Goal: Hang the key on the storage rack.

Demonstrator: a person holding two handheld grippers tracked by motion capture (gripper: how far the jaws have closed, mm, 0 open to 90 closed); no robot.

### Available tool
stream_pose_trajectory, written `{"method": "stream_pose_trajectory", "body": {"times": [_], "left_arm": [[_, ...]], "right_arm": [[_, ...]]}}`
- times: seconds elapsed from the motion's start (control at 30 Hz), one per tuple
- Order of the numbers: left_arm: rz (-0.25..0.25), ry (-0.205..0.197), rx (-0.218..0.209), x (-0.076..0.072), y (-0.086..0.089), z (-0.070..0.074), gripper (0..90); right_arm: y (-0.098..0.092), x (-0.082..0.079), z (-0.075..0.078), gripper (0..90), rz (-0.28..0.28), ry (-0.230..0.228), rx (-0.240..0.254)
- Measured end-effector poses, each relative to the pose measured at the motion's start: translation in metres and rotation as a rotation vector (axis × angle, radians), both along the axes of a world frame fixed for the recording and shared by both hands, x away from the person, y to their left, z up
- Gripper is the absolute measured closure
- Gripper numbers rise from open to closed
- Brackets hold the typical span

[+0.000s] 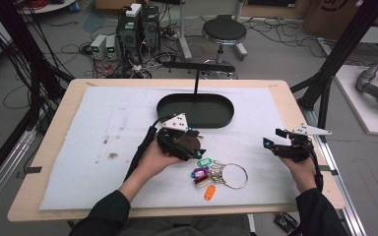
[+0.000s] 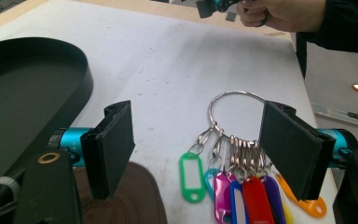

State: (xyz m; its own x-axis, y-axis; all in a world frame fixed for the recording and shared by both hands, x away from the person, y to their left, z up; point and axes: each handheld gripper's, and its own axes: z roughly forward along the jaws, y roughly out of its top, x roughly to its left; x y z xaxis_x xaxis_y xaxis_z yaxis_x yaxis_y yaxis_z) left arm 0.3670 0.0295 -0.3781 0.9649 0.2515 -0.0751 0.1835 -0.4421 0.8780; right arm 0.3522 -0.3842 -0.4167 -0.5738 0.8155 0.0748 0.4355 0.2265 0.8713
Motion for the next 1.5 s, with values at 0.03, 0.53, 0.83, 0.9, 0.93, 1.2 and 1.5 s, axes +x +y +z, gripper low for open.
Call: {"method": "stream_pose_trajectory", "body": {"times": [0.03,0.53,0.83,0.9,0.93,1.2,1.5], "left_arm": [[-0.007,0.001,0.003,0.001,-0.004,-0.001,26.4],[-0.083,0.047,0.08,0.014,-0.056,-0.009,35.1],[-0.118,0.062,0.151,0.016,-0.081,-0.02,43.5],[-0.132,0.067,0.17,0.015,-0.089,-0.024,46.4],[-0.14,0.064,0.18,0.015,-0.091,-0.025,48.2],[-0.176,0.069,0.233,0.014,-0.11,-0.033,58.5],[-0.187,0.068,0.296,0.014,-0.127,-0.041,62.6]], "right_arm": [[0.0,0.0,0.0,25.6,0.0,0.001,0.001],[0.002,0.0,0.0,25.7,0.007,0.001,-0.005],[0.002,0.0,0.0,25.7,0.011,-0.002,-0.007],[0.002,0.0,0.0,25.8,0.014,-0.004,-0.008],[0.002,0.0,0.0,25.7,0.013,-0.004,-0.009],[0.002,0.0,0.0,25.8,0.014,-0.003,-0.008],[0.002,0.0,0.0,25.8,0.016,-0.002,-0.008]]}}
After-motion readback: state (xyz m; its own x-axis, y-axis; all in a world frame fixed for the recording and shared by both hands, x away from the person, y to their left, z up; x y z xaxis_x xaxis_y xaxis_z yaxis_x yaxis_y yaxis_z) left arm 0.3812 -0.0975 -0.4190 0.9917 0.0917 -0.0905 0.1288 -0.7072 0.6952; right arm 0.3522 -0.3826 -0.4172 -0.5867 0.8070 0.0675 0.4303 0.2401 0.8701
